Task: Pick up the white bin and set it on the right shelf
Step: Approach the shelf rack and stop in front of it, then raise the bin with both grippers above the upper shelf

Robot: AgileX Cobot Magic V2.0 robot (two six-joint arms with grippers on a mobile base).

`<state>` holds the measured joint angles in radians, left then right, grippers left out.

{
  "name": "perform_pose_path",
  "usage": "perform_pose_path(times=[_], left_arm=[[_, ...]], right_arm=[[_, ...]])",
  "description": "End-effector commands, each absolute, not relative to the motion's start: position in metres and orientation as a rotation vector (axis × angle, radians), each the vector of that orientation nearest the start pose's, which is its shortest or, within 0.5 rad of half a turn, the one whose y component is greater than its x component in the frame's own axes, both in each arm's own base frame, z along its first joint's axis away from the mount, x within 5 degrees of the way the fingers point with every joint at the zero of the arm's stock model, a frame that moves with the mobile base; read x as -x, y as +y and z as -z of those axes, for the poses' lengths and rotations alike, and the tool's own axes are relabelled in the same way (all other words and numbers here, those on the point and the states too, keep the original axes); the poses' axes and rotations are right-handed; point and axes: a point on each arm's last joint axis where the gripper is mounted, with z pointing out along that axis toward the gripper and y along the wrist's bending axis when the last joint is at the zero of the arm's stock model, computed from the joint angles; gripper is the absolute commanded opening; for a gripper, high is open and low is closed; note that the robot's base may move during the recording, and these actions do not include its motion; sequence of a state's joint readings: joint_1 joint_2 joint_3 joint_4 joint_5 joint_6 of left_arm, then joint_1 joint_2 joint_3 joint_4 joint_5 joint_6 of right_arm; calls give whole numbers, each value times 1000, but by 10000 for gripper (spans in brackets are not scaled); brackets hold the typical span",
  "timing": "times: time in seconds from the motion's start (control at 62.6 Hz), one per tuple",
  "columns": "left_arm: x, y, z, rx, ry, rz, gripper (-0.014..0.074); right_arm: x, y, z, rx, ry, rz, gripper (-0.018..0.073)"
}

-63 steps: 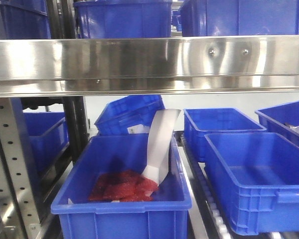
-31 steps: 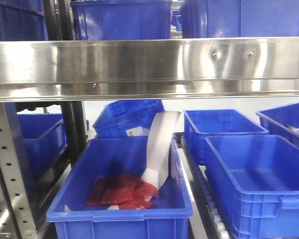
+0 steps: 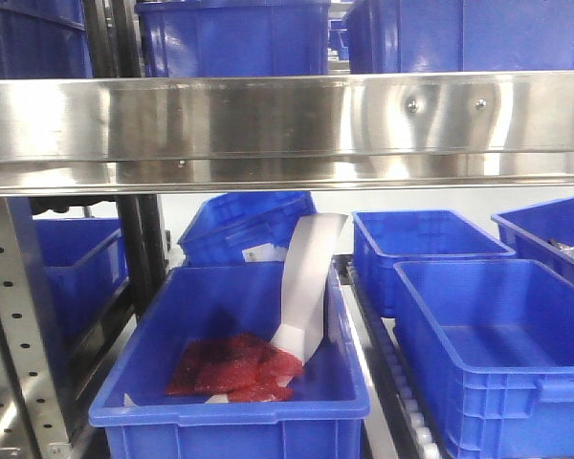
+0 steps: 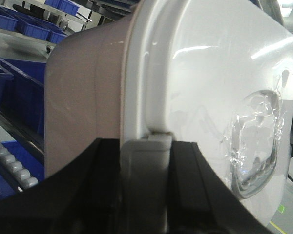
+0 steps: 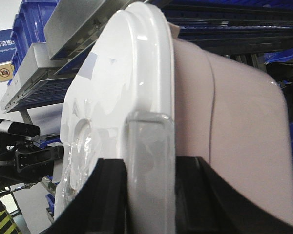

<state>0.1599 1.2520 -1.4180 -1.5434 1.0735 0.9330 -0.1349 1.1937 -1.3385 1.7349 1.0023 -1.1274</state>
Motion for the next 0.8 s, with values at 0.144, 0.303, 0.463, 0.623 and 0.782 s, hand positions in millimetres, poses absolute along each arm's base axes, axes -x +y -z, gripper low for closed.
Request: perform_pose_path(times=[0.144, 0.303, 0.463, 0.623, 0.782], left_arm=[[-198, -63, -514, -702, 1403, 1193, -118], [-198, -63, -515, -701, 1401, 1194, -117], [-198, -63, -515, -701, 1401, 1194, -118], [-198, -63, -515, -701, 1401, 1194, -118], [-198, -63, -515, -701, 1401, 1194, -118]], right_arm=[[-182, 67, -521, 678, 1184, -1231, 89], [-182, 67, -521, 678, 1184, -1231, 89], [-182, 67, -521, 678, 1184, -1231, 89], [-182, 67, -521, 678, 1184, -1231, 89], [-182, 67, -521, 677, 1184, -1230, 89]])
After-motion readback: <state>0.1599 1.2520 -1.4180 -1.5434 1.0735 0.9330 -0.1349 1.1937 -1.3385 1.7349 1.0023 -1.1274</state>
